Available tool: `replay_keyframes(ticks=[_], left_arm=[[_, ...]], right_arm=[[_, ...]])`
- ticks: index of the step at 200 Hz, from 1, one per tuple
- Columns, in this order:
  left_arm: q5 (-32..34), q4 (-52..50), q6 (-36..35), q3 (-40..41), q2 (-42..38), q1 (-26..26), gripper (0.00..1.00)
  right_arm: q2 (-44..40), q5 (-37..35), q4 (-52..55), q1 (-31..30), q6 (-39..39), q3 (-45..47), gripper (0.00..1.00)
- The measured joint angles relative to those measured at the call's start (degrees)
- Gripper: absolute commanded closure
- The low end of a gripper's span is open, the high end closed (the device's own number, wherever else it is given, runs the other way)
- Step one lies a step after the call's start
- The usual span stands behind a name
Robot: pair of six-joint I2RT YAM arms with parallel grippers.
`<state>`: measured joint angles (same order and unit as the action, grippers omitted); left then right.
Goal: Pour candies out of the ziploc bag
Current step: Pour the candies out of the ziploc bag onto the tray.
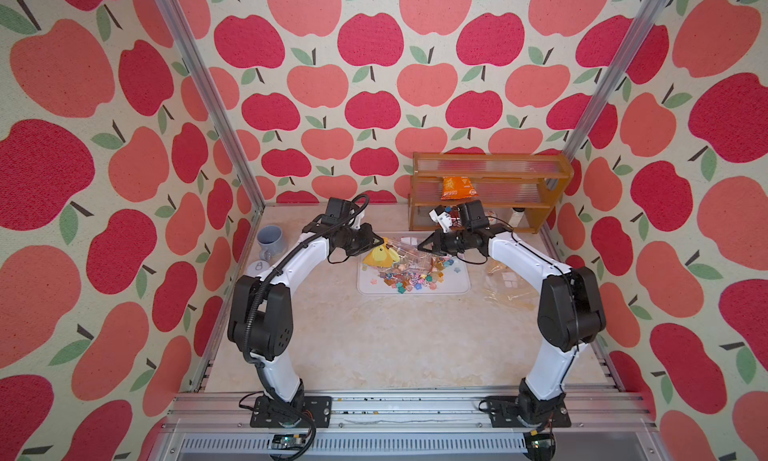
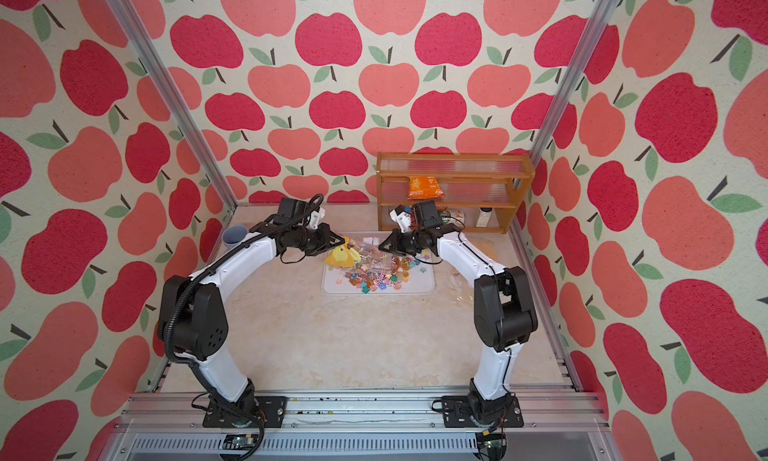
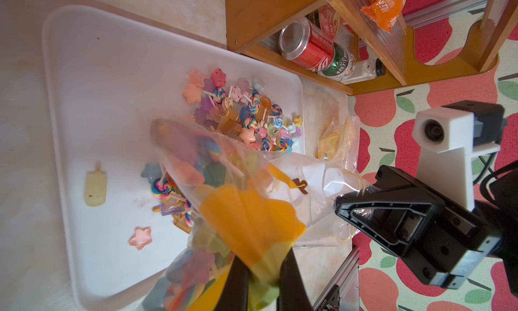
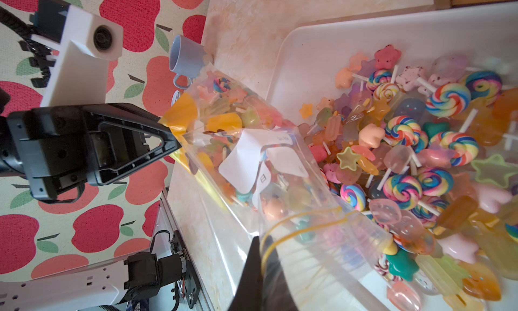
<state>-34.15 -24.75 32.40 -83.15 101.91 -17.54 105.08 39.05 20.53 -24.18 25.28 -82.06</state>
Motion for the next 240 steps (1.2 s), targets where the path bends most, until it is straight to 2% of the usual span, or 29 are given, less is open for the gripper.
replay_keyframes(ticks=[112, 240], left_arm=[[0.2, -6.8, -3.3, -9.9, 5.8, 0.0, 1.00], [0.8, -12.5, -5.2, -18.5, 7.8, 0.3, 1.00]], right_arm=[[4.2, 1.2, -1.7, 1.0, 0.0, -2.1, 1.00], [7.4, 2.4, -2.9, 1.1, 0.1, -6.5, 1.00]])
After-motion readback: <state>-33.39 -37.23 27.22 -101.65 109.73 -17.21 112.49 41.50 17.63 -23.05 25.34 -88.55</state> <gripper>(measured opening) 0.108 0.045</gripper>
